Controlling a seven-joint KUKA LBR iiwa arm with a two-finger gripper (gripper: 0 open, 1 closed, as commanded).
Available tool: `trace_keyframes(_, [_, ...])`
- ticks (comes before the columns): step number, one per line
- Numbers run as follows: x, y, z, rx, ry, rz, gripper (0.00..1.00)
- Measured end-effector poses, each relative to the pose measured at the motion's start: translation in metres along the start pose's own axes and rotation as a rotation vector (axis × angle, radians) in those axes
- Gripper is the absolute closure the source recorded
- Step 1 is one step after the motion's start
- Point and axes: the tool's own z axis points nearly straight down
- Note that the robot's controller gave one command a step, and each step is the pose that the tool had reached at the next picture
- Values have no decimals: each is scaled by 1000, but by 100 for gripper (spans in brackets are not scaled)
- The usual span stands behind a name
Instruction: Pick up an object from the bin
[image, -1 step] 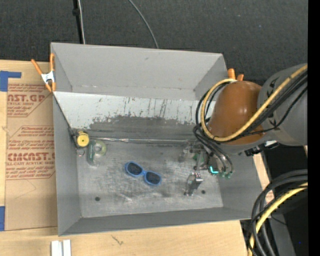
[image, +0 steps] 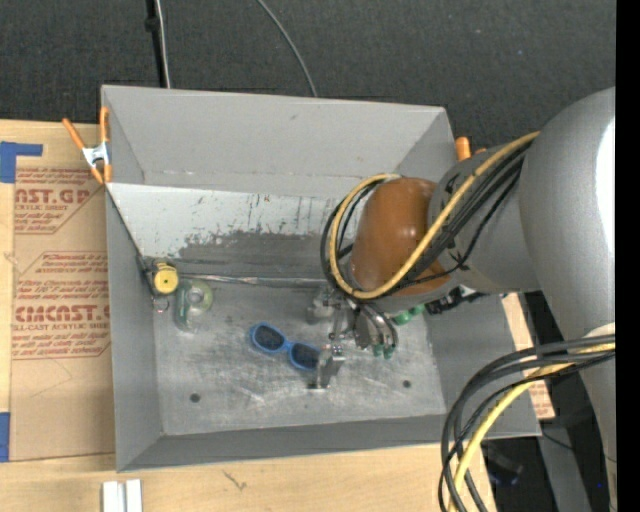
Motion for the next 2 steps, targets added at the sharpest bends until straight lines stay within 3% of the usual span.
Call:
trace_keyframes(1, [0, -2, -4, 1, 3, 1, 100])
trace_keyframes(2, [-7, 0, -152, 2, -5, -140, 100])
